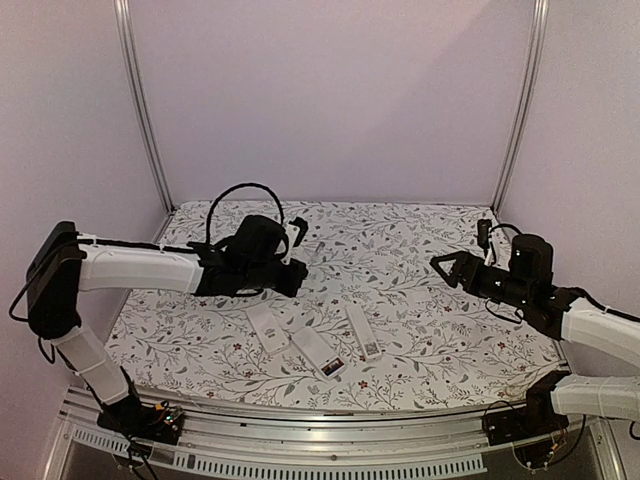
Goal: Unload the batteries from the remote control
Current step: Pick up the screwdriver from the center of the board, then pass from the left arm to the right
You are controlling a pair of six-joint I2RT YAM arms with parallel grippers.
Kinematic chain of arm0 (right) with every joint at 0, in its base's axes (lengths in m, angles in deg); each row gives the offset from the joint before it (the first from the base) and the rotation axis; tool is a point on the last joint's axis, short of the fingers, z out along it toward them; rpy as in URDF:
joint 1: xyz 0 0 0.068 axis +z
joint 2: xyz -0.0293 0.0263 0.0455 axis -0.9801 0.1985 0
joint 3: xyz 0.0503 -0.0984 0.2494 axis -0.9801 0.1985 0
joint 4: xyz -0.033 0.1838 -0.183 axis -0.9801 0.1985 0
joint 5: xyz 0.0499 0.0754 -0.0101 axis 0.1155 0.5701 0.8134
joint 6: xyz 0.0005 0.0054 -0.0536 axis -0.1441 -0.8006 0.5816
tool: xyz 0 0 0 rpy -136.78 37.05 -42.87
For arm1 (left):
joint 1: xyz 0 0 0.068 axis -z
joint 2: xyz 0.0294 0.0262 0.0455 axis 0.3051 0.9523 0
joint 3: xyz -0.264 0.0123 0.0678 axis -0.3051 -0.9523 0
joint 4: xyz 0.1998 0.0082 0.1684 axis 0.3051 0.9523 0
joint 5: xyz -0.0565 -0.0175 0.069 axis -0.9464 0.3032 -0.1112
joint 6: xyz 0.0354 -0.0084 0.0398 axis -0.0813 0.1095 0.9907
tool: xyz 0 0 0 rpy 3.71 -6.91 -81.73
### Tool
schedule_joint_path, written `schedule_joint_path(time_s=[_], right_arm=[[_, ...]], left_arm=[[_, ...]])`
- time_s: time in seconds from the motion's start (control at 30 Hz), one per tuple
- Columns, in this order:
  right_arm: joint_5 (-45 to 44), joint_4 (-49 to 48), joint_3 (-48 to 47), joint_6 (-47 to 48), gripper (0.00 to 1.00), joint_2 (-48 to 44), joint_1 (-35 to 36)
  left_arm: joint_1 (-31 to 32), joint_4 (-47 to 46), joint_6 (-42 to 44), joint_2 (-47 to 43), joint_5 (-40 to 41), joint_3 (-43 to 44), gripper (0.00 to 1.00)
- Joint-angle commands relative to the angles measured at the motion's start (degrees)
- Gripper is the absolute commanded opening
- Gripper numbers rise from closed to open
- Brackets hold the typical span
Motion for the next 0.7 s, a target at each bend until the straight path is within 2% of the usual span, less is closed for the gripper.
schedule_joint_path(time_s=[0.0,0.2,0.33,0.67], right_arm=[[7.21,-3.86,-4.23,1.2,0.88,2.26,3.0],[10.73,-5.81,-10.51,2.13,0.86,8.25,9.71],[13.07,-7.75,-14.46,2.87,0.83,13.01,13.92],[15.98,-17.37,-17.45,-2.06,0.72,20.86,18.84]], left_arm=[[2.89,-7.61,3.18,-5.98,-10.4,-3.9,0.0],[4.26,-12.18,1.93,-11.62,-25.03,-7.01,0.0],[4.36,-14.32,-0.61,-14.03,-31.05,-8.37,0.0],[4.78,-17.81,-2.68,-15.86,-33.62,-11.44,0.0]])
